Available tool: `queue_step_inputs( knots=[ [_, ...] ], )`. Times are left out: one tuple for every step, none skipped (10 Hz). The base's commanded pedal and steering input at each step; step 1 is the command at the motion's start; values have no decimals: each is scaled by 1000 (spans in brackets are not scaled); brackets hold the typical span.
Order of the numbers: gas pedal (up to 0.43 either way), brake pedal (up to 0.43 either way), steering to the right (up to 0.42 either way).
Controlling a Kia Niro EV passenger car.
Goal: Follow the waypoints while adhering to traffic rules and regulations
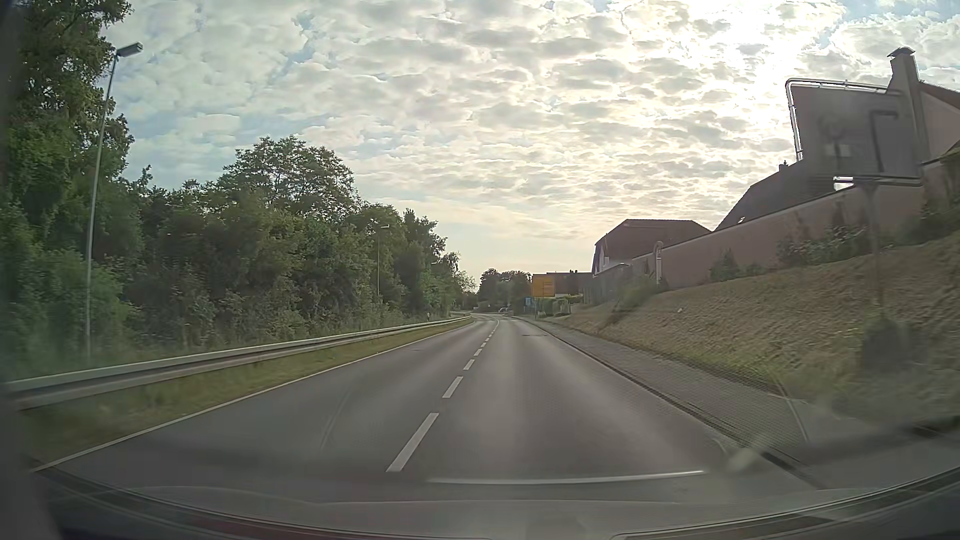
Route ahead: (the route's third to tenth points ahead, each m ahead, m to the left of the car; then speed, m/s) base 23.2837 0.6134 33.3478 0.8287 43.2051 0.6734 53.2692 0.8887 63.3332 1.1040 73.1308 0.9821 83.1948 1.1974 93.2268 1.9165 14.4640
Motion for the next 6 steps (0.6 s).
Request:
queue_step_inputs(
  knots=[
    [20, 30, 0],
    [20, 30, 0],
    [8, 30, 0],
    [8, 30, 1],
    [8, 30, 1],
    [0, 30, 1]
  ],
)
